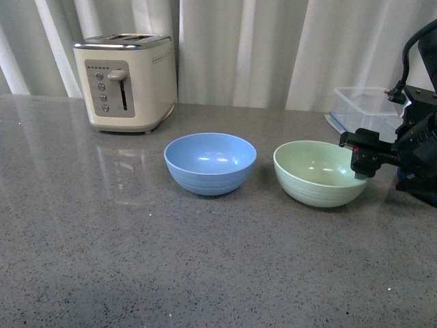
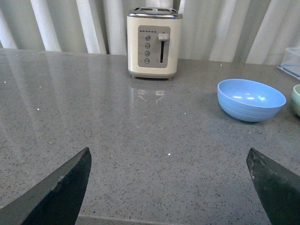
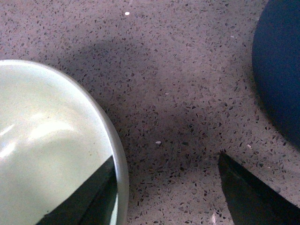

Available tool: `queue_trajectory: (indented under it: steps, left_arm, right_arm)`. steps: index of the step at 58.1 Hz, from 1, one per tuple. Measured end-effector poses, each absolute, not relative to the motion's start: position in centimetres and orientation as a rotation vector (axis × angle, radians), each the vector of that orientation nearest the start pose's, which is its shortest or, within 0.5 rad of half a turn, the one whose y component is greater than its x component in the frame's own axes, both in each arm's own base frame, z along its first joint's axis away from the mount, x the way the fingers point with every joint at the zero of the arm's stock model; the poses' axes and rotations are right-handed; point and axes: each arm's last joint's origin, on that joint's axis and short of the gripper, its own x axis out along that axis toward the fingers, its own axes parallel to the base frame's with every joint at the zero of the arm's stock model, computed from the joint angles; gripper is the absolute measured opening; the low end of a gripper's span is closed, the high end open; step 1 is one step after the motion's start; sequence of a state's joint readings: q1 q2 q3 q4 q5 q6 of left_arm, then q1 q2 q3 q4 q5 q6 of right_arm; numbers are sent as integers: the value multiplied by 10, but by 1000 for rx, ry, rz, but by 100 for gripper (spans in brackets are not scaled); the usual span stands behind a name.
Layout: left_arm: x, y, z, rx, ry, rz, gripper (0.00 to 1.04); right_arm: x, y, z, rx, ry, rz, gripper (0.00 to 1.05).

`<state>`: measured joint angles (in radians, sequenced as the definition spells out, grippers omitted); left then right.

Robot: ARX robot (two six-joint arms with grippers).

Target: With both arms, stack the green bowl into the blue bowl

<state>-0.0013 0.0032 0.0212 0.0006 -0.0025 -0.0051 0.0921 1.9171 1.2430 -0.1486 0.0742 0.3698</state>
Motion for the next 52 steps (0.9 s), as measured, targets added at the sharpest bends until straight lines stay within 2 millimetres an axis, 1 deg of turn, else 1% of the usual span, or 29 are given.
queue_trajectory:
  steps: [1, 6, 11, 14, 18, 24, 26, 29, 30, 33, 34, 36, 41, 45, 52]
  left_arm:
    - [97, 0, 171, -5, -19, 1, 98]
    - [97, 0, 171, -5, -19, 1, 98]
    - [97, 0, 171, -5, -19, 1, 98]
    - [97, 0, 170, -5, -18, 1, 98]
    - [97, 0, 171, -5, -19, 1, 98]
    - [97, 0, 171, -5, -19, 1, 98]
    - [97, 0, 171, -5, -19, 1, 98]
    - [97, 0, 170, -5, -18, 1, 98]
    - [97, 0, 171, -5, -19, 1, 98]
    - [97, 0, 171, -5, -19, 1, 98]
    - [97, 0, 170, -5, -18, 1, 98]
    - [97, 0, 171, -5, -19, 1, 98]
    - [97, 0, 171, -5, -19, 1, 98]
    - [97, 0, 171, -5, -19, 1, 98]
    - [97, 0, 171, -5, -19, 1, 98]
  right_arm:
    - [403, 35, 175, 281, 810, -135, 46]
    - [404, 34, 177, 281, 805, -138, 29]
    - [404, 34, 177, 281, 807, -139, 18]
    - [404, 34, 177, 282, 807, -140, 9]
    - [404, 34, 178, 281, 808, -138, 2]
    - [403, 35, 184, 281, 794, -132, 1]
    - [401, 37, 191, 284, 782, -116, 1]
    - [400, 42, 204, 288, 756, -86, 1]
    - [399, 46, 213, 289, 738, -69, 1]
    - [399, 52, 226, 290, 709, -41, 1]
    - [399, 56, 233, 289, 693, -27, 1]
    - [399, 61, 240, 288, 678, -12, 1]
    - [396, 82, 263, 280, 627, 53, 1]
    - [395, 101, 276, 270, 603, 105, 1]
    - [395, 133, 285, 246, 590, 173, 1]
